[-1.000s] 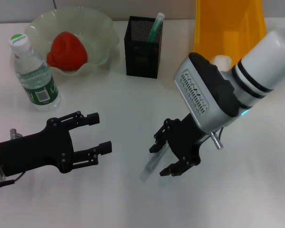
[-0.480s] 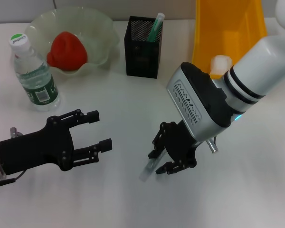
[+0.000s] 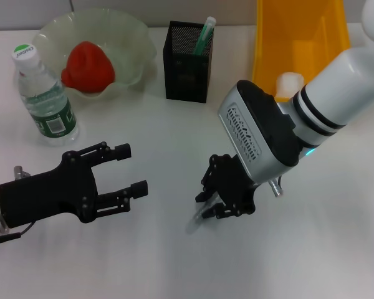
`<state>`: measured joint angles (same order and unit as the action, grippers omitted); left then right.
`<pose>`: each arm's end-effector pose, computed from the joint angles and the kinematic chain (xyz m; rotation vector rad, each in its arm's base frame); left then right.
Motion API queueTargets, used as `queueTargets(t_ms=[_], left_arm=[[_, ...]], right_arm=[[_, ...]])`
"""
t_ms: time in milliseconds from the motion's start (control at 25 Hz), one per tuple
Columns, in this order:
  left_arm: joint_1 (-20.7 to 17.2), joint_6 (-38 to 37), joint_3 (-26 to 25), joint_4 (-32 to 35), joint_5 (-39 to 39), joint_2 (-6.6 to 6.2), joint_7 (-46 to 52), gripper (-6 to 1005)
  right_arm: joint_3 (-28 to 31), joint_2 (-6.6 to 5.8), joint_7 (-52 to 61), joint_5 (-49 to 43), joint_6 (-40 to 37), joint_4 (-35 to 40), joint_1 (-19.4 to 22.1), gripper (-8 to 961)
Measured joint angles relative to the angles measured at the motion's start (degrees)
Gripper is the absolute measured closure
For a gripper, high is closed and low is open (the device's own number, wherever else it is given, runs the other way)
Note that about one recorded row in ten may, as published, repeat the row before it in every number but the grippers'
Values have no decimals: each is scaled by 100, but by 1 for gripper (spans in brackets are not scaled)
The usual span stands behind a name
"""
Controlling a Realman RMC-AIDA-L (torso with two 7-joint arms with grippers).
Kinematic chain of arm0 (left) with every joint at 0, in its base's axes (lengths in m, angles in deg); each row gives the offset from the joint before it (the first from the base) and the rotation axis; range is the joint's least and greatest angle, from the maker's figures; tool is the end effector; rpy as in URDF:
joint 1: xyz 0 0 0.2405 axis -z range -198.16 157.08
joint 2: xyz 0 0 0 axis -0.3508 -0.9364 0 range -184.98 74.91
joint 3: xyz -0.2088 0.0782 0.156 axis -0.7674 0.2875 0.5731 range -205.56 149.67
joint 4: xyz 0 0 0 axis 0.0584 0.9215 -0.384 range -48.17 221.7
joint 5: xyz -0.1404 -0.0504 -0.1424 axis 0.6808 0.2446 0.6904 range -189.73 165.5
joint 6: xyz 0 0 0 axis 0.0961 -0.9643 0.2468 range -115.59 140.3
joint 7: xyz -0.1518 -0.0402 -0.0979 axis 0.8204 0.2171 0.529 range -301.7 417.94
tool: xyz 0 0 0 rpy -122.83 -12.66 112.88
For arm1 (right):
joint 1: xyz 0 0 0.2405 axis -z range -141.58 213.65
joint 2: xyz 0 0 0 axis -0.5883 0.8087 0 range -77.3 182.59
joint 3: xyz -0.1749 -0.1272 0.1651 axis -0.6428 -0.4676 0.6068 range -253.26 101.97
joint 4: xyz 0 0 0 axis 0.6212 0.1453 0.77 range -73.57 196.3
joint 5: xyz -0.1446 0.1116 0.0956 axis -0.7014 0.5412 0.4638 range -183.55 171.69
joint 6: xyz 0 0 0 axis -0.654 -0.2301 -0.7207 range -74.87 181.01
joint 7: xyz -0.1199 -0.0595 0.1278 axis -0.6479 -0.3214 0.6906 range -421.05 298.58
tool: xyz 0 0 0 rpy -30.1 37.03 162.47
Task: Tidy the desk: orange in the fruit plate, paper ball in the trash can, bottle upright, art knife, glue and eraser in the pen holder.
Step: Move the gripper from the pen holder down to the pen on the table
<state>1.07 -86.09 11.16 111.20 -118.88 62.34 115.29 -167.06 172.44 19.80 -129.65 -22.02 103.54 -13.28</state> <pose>-0.2826 0.2759 -0.0498 -2.6723 -0.4719 -0.9680 0.1785 0.3504 -0.1524 2.9437 0.4997 0.3324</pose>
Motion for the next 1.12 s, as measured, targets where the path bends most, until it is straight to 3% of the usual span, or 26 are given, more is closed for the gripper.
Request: queueTargets(t_ms=[1120], left_arm=[[36, -18, -90, 2, 4, -4, -3, 213]], right_arm=[[-240, -3, 58, 74, 306, -20, -20, 781]])
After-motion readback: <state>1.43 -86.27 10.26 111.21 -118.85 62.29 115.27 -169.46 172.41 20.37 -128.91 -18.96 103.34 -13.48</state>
